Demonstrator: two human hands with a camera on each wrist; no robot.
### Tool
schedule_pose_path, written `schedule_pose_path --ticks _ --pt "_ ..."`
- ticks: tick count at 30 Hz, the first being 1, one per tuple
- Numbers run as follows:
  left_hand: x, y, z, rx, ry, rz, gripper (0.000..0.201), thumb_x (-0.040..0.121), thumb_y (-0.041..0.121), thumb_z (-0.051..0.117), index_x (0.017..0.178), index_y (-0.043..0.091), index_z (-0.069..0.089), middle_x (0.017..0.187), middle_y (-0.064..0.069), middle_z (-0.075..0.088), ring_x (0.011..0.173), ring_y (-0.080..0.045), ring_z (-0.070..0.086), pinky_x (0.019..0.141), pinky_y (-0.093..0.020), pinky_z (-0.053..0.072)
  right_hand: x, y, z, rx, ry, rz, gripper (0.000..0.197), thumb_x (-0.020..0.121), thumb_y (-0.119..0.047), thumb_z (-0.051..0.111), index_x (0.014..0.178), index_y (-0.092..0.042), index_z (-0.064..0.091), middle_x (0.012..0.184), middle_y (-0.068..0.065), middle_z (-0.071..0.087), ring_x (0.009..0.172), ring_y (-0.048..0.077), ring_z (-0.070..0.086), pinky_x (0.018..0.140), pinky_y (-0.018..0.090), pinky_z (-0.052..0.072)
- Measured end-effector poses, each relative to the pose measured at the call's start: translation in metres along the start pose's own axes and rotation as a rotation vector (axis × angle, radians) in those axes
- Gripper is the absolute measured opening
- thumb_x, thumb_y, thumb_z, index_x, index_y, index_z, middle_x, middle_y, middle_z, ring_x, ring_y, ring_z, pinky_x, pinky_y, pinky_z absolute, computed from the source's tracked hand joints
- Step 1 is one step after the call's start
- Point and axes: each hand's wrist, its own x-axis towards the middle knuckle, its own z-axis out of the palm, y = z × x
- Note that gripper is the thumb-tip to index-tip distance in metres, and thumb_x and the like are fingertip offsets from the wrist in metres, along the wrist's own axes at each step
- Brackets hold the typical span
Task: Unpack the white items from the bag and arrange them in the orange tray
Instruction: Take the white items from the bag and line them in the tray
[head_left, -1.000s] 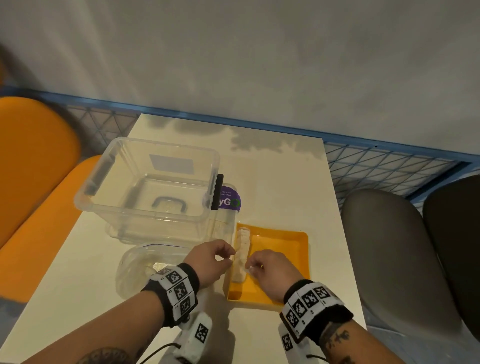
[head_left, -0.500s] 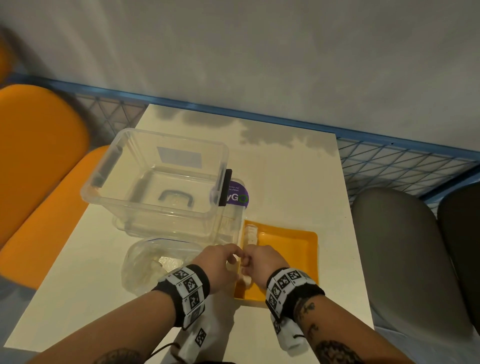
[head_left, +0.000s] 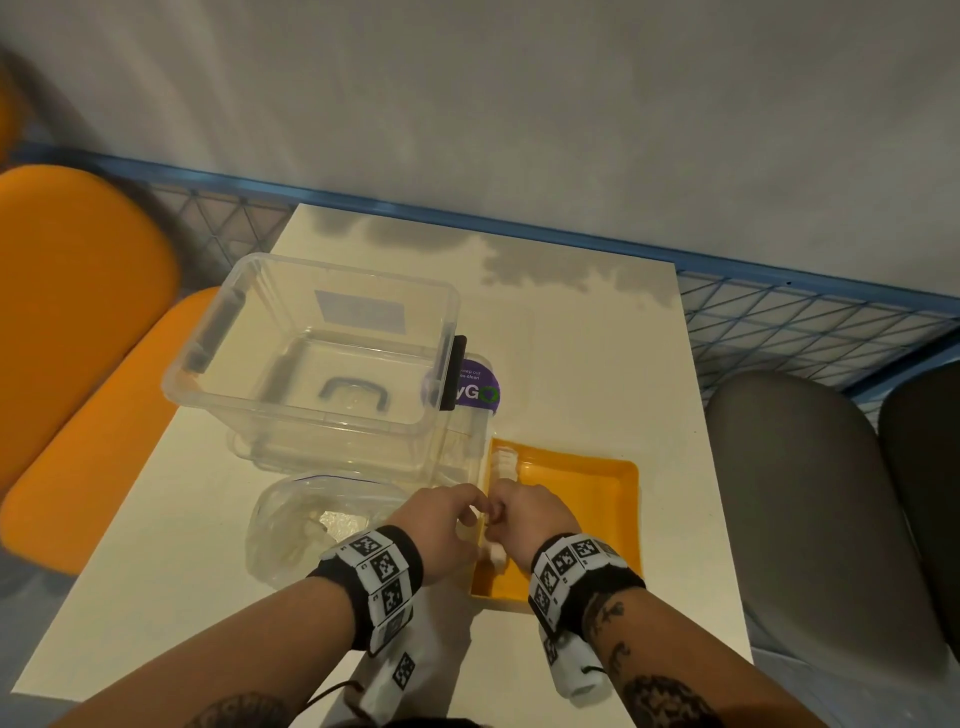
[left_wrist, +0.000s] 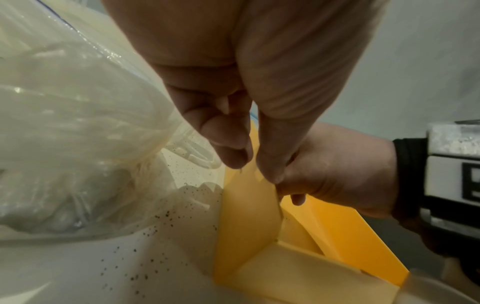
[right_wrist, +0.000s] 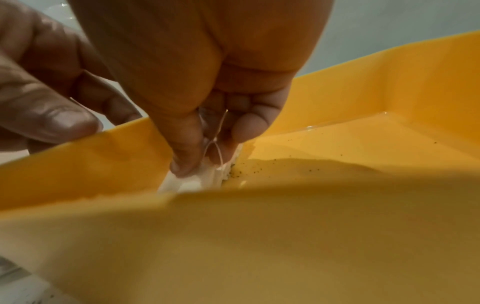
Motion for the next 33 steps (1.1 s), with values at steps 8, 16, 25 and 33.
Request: schedule_pose_path --ticks 8,16,25,33 --pt "-0.011 -0.021 -0.035 -0.078 0.132 -0.032 0.016 0.089 0.033 0.063 0.105 0.035 0.065 0.095 0.016 0.066 0.078 -0.001 0.059 0.076 -0.021 0.045 -0.023 0.017 -0.012 0.141 0.074 0.067 0.004 0.09 -0.033 0.061 0.092 -0.03 0.058 0.091 -0.007 0.065 0.085 0.016 0.062 0.078 0.035 0.054" --pt "-0.04 -0.089 -0.082 0.022 0.079 -0.328 0.013 0.087 0.019 0.061 0.094 0.024 0.07 0.102 0.003 0.073 0.078 -0.015 0.065 0.07 -0.022 0.053 -0.08 0.059 0.02 0.08 -0.076 0.026 0.017 0.088 -0.057 0.056 0.081 -0.041 0.056 0.096 -0.015 0.064 0.094 0.008 0.058 0.082 0.026 0.048" --pt "-0.039 -0.093 -0.042 0.175 -0.094 -0.227 0.031 0.073 0.025 0.05 0.091 0.039 0.071 0.103 0.017 0.071 0.096 -0.009 0.062 0.091 -0.02 0.048 -0.08 0.055 0.038 -0.165 -0.04 0.006 0.046 0.094 -0.066 0.029 0.112 -0.039 0.062 0.114 -0.017 0.066 0.109 0.013 0.054 0.092 0.035 0.037" --pt "-0.051 -0.098 -0.052 -0.029 0.041 -0.233 0.023 0.081 0.025 0.065 0.064 0.026 0.05 0.069 0.006 0.057 0.067 -0.014 0.053 0.062 -0.027 0.04 -0.082 0.057 0.043 -0.158 -0.051 0.02 0.037 0.098 -0.057 0.033 0.116 -0.039 0.06 0.118 -0.017 0.065 0.112 0.015 0.052 0.093 0.037 0.035"
